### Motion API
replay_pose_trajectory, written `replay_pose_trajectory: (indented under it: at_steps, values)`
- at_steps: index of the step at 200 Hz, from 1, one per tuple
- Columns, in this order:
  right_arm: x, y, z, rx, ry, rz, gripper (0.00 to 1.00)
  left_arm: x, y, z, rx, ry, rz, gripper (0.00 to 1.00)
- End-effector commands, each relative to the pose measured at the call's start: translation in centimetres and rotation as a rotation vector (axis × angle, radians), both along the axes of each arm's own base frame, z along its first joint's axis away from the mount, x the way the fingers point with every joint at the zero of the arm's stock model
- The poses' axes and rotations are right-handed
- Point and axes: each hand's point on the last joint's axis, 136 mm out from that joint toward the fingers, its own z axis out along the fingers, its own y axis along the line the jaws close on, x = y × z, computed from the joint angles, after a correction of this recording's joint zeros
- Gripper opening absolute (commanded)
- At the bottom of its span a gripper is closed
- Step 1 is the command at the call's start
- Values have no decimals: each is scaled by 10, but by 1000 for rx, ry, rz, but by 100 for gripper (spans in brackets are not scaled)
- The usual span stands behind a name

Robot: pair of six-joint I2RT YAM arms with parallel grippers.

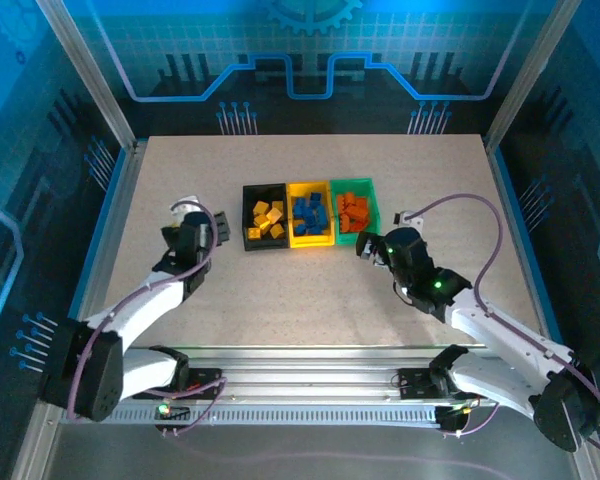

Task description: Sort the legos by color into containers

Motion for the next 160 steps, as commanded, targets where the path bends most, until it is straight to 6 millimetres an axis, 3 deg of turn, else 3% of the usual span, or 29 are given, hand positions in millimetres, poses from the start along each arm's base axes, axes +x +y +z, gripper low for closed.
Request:
replay_pose_trajectory:
  at_steps: [1, 47, 69, 89, 118, 126, 132, 160]
  values:
    - [-2, -17, -5, -32, 0, -47, 100, 18, 10, 11, 36, -47, -47, 99]
    - [-9, -59, -5, -95, -68, -212, 100, 34, 7, -25, 75, -35, -104, 99]
    - [-6, -66, -5, -140, -123, -207, 100, 34, -1, -40, 75, -70, -163, 99]
    - [-1, -71, -3, -213, -190, -189, 100, 33, -4, -41, 47, -107, -195, 99]
    - [11, -89, 0, -328, -222, -190, 100, 32, -8, -45, 13, -125, -246, 99]
    - [16, -94, -3, -349, -204, -194, 100, 28, -12, -55, 13, -130, -278, 99]
    - [20, -99, -4, -367, -195, -199, 100, 29, -12, -46, 30, -189, -281, 99]
    - [45, -110, -3, -490, -210, -176, 100, 29, -6, -50, 16, -148, -240, 99]
